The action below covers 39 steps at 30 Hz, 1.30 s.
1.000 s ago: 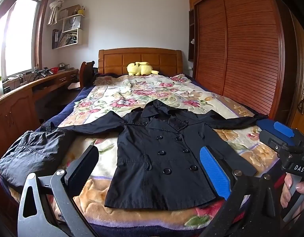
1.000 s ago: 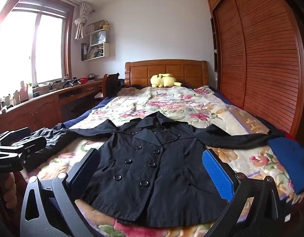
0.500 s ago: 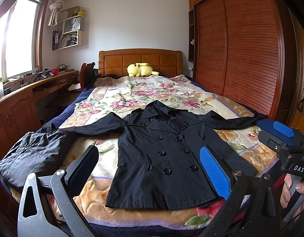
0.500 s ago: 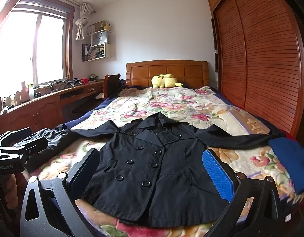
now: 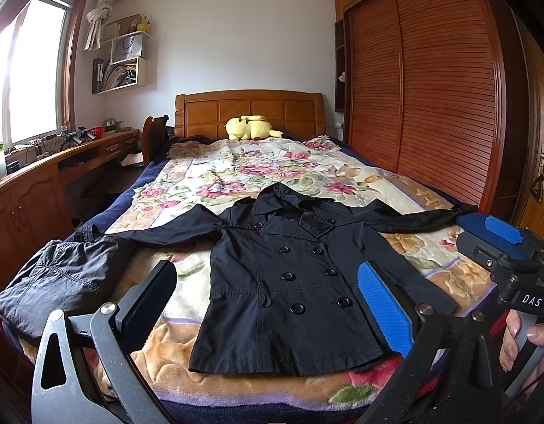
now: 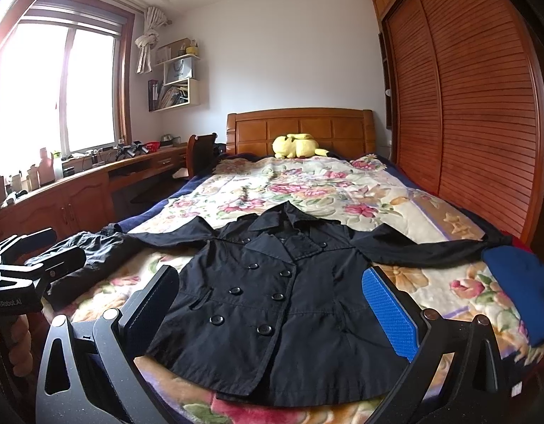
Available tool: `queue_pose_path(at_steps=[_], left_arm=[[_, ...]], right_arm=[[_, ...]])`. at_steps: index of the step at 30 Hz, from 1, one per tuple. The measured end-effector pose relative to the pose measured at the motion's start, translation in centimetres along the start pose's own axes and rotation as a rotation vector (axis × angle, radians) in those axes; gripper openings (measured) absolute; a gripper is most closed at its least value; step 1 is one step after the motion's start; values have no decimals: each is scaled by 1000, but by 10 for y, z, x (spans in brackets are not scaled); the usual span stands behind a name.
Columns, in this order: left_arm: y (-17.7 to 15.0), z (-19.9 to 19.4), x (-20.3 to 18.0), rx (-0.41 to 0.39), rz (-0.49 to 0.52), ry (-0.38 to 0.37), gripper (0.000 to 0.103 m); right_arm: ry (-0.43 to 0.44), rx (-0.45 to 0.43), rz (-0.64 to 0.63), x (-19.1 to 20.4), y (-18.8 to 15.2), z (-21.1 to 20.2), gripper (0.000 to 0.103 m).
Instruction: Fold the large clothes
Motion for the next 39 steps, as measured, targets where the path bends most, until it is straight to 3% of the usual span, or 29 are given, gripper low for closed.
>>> queue_pose_path(at_steps=[39], left_arm=[[2, -6, -1, 1, -3, 2, 103]], right_arm=[[13, 2, 12, 1, -1, -1, 103]])
Point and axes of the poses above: each gripper's, at about its wrist camera, not at the fingertips, and z roughly the way its jaws point, x to its left, y to its top, the point moved 10 cm from there along z, roughly the way its jaws point, and after that the axes turned 5 degrees about -z, right-handed, at the moved point
